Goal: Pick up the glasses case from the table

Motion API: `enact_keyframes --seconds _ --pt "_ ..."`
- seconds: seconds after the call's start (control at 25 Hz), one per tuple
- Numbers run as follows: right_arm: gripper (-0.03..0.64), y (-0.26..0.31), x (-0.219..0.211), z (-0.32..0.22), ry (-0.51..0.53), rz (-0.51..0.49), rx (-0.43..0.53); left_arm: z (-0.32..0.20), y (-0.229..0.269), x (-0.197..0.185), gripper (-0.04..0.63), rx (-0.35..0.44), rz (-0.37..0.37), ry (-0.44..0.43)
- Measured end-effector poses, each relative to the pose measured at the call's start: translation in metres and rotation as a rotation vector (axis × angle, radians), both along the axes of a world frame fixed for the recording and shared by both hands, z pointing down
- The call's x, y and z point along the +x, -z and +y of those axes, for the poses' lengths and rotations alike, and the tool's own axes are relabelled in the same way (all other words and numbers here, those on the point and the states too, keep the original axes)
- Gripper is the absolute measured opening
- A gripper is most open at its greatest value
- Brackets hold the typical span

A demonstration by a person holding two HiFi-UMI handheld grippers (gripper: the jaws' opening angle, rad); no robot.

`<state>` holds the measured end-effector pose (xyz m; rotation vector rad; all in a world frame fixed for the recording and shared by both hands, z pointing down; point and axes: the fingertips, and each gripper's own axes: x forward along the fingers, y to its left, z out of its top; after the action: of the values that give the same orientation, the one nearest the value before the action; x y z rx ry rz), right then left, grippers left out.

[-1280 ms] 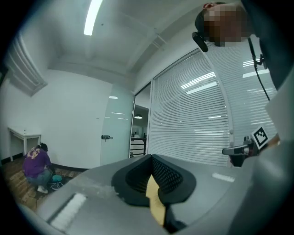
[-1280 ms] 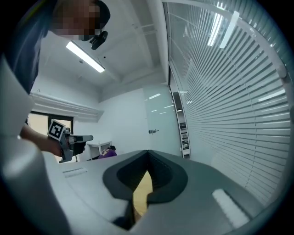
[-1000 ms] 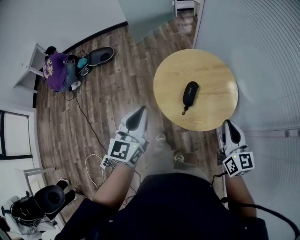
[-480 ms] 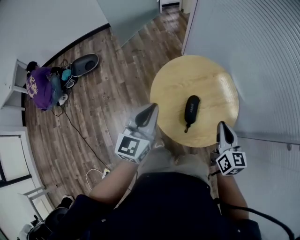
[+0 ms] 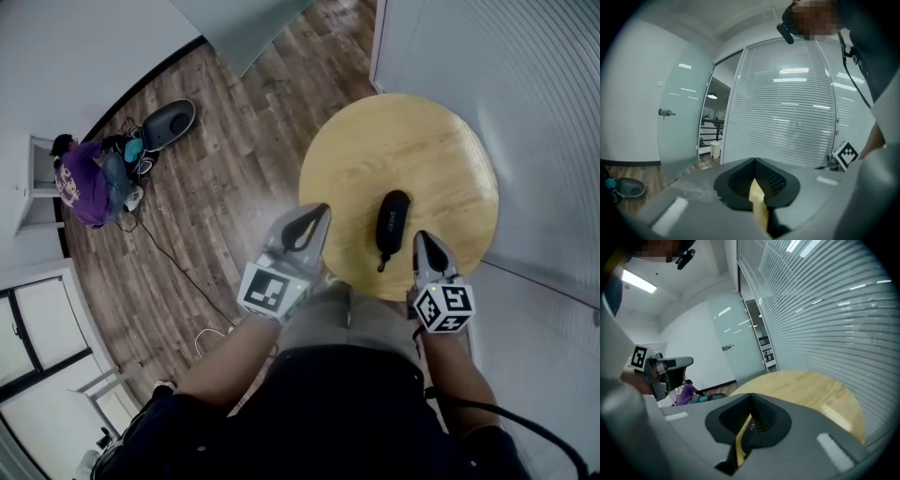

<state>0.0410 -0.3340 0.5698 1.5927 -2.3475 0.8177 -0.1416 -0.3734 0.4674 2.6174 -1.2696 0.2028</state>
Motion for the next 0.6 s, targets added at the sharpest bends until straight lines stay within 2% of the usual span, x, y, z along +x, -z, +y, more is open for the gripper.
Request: enact_keyframes --seconds 0.12,0.2,0.32,0.48,0.6 --pt "0.014 -0.052 -0.010 -0.006 0.062 0.045 -0.092 -0.005 -0.031 -0.002 0.003 -0.046 -0.021 -0.012" --pt "0.147 -0.078 -0.014 -0.008 0.083 0.051 -0.146 -0.009 -0.044 0.002 0.003 -0.073 -0.021 -0.010" --pt "0.259 -0.097 -0.017 -0.009 0.079 0.045 -0.190 -0.015 -0.060 0.005 0.003 -0.099 -0.014 0.015" --pt "0.267 -0.116 -0.027 -0.003 0.083 0.020 -0.237 -0.017 -0.068 0.007 0.003 -0.122 0.012 0.029" --pt "0.302 -0.132 -0.024 -0.005 0.058 0.013 -0.278 -0.017 -0.080 0.008 0.003 -0.143 0.011 0.018"
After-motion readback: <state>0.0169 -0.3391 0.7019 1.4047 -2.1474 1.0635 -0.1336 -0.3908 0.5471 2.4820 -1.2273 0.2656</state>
